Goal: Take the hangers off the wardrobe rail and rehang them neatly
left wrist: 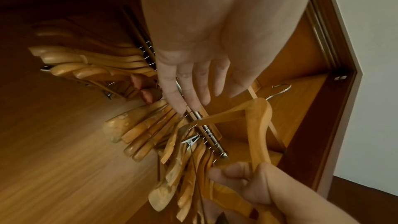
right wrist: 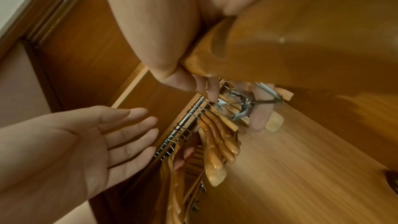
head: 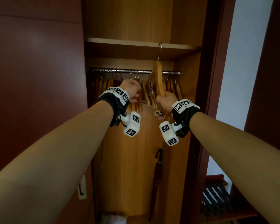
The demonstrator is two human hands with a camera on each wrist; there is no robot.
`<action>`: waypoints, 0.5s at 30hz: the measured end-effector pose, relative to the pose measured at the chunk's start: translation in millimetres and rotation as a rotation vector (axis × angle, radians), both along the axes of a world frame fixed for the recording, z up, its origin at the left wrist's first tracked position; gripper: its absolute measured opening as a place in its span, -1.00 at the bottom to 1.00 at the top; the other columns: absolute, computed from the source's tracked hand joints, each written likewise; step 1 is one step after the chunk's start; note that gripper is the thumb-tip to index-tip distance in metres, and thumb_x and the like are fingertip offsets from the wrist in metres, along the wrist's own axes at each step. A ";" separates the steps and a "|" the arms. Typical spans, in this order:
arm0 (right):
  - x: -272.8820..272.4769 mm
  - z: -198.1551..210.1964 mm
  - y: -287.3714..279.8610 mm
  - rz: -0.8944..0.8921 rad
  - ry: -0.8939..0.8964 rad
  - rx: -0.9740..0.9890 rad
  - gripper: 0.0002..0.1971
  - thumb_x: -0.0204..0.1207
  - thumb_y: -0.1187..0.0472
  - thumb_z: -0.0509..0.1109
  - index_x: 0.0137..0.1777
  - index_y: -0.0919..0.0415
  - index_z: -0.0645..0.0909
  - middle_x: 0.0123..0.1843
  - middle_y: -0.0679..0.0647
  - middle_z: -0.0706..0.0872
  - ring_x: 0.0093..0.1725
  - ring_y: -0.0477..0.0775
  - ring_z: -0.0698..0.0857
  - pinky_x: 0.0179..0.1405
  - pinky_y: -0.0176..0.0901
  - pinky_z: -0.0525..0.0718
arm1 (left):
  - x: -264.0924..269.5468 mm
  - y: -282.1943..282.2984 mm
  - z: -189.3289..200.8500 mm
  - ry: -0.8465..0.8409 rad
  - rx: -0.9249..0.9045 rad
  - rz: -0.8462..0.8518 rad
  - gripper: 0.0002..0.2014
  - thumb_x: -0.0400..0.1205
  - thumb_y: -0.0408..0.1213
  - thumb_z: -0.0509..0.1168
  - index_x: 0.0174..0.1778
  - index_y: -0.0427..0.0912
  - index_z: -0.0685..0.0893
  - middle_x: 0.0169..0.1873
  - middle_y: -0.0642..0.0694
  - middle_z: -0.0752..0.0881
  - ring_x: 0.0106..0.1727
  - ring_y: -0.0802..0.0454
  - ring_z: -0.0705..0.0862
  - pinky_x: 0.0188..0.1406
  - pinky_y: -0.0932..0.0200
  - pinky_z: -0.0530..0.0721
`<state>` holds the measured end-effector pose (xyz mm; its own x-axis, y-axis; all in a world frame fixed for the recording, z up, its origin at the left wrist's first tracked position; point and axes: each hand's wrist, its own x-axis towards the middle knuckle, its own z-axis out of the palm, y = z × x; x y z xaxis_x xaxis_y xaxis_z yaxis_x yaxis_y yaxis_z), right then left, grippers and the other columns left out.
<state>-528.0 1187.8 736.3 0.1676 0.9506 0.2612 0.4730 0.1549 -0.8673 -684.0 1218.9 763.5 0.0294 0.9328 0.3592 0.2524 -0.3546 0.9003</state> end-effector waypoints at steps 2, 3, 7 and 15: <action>8.6 4.4 14.7 0.007 -0.028 -0.016 -0.87 0.53 0.20 0.29 -0.01 0.24 0.57 -0.17 0.18 0.62 -0.02 0.29 0.70 0.12 0.39 0.72 | 6.4 14.9 2.9 0.031 0.008 0.024 -0.88 0.70 -0.33 0.25 0.05 -0.02 0.62 0.11 -0.10 0.68 0.06 0.00 0.70 -0.25 0.16 0.71; 13.8 5.5 25.6 0.011 -0.039 -0.026 -0.81 0.53 0.17 0.29 0.07 0.24 0.58 -0.07 0.24 0.67 0.05 0.33 0.73 0.11 0.37 0.73 | 10.5 23.1 4.3 0.047 0.010 0.037 -0.88 0.69 -0.33 0.25 0.05 -0.03 0.62 0.10 -0.11 0.69 0.05 0.01 0.69 -0.24 0.15 0.71; 29.4 11.9 55.5 0.019 -0.071 -0.033 -0.78 0.56 0.17 0.30 0.13 0.25 0.58 0.01 0.25 0.69 0.04 0.27 0.71 -0.01 0.12 0.74 | 28.4 56.1 8.8 0.142 0.018 0.087 -0.84 0.69 -0.31 0.26 0.16 -0.07 0.63 0.07 -0.11 0.68 0.05 0.00 0.68 -0.11 0.10 0.71; 47.1 21.9 108.8 0.035 -0.082 -0.009 -0.60 0.59 0.24 0.31 0.42 0.24 0.47 -0.02 0.09 0.58 -0.19 0.02 0.55 -0.27 -0.16 0.53 | 58.4 110.0 3.1 0.314 0.075 0.169 -0.81 0.66 -0.28 0.29 0.19 -0.12 0.65 -0.12 -0.04 0.65 -0.08 0.02 0.65 -0.26 0.21 0.65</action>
<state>-480.9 1296.6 758.2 0.1122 0.9580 0.2639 0.5371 0.1649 -0.8272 -625.6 1328.9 766.6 -0.0030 0.9052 0.4249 0.5734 -0.3466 0.7423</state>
